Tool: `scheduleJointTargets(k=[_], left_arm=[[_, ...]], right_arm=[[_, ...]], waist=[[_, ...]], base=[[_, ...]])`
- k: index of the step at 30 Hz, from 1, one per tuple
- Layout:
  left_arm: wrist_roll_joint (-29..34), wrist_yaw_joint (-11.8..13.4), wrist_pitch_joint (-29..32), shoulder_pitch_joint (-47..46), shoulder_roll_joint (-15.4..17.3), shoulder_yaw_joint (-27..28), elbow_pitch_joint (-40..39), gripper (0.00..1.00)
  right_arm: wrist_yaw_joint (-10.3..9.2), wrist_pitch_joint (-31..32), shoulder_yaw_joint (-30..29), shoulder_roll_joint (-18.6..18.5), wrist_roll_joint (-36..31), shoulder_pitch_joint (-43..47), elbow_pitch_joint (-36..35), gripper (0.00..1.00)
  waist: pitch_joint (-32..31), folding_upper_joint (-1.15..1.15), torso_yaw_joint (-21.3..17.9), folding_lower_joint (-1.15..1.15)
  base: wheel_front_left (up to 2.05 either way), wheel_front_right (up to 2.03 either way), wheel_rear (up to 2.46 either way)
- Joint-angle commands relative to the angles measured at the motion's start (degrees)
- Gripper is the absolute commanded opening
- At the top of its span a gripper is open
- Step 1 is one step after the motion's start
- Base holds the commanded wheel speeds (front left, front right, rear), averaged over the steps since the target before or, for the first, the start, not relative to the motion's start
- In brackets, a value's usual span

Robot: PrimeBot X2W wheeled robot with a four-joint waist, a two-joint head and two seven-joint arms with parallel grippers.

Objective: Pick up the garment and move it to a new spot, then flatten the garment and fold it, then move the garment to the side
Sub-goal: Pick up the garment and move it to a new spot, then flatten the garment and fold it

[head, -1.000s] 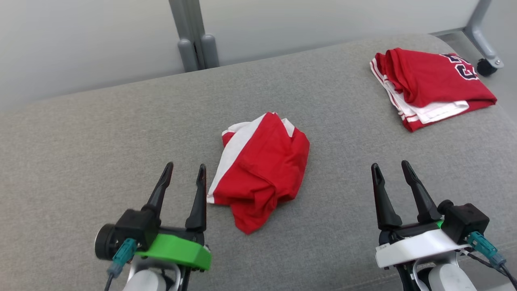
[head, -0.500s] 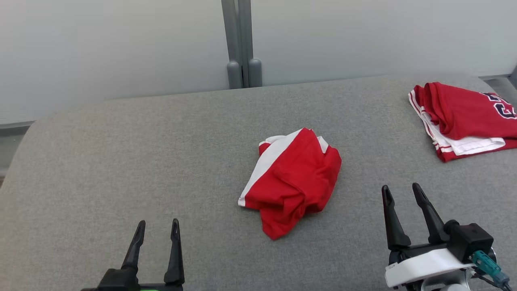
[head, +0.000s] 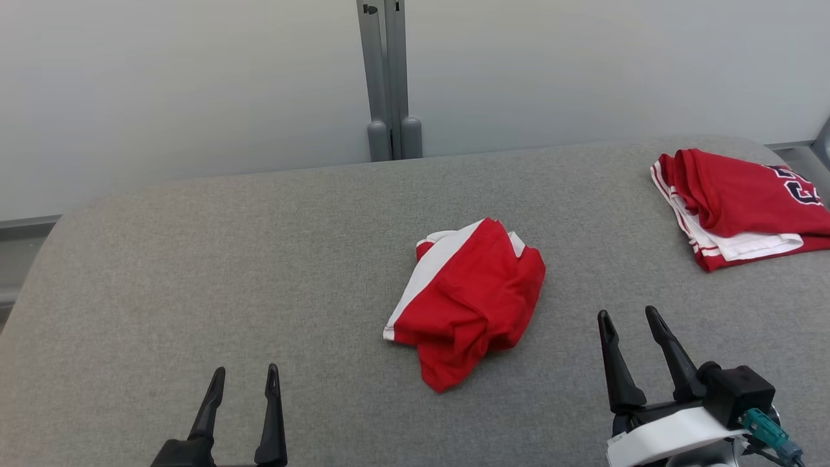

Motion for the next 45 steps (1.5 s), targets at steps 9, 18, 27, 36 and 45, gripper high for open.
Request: scheduleJointTargets(k=[9, 18, 27, 36, 45], left_arm=[[-0.6, 0.4, -0.2, 0.1, 0.0, -0.7, 0.5, 1.00], [0.0, 0.8, -0.1, -0.3, 0.0, -1.0, 0.8, 1.00], [0.3, 1.0, -0.2, -0.3, 0.0, -1.2, 0.9, 1.00], [0.4, 0.7, -0.1, -0.6, 0.0, -1.6, 0.8, 1.00], [0.2, 0.5, -0.2, -0.9, 0.0, -2.3, 1.2, 1.00]], right_arm=[[0.01, -0.1, 0.0, -0.1, 0.4, 0.6, 0.0, 1.00], [0.01, -0.1, 0.3, -0.1, 0.4, 0.6, 0.0, 1.00], [0.01, -0.1, 0.6, -0.1, -0.1, 0.8, 0.1, 1.00], [0.01, -0.1, 1.1, -0.1, 0.3, 0.6, 0.0, 1.00], [0.01, -0.1, 1.2, -0.1, -0.2, 0.6, 0.1, 1.00]], waist=[[-0.1, 0.00, -0.1, 0.00], [0.1, 0.00, 0.0, 0.00], [-0.1, 0.00, 0.0, 0.00], [0.2, 0.00, 0.2, 0.00], [0.6, 0.00, 0.1, 0.00]], base=[[0.00, 0.00, 0.00], [0.00, 0.00, 0.00], [0.00, 0.00, 0.00], [0.00, 0.00, 0.00], [0.00, 0.00, 0.00]])
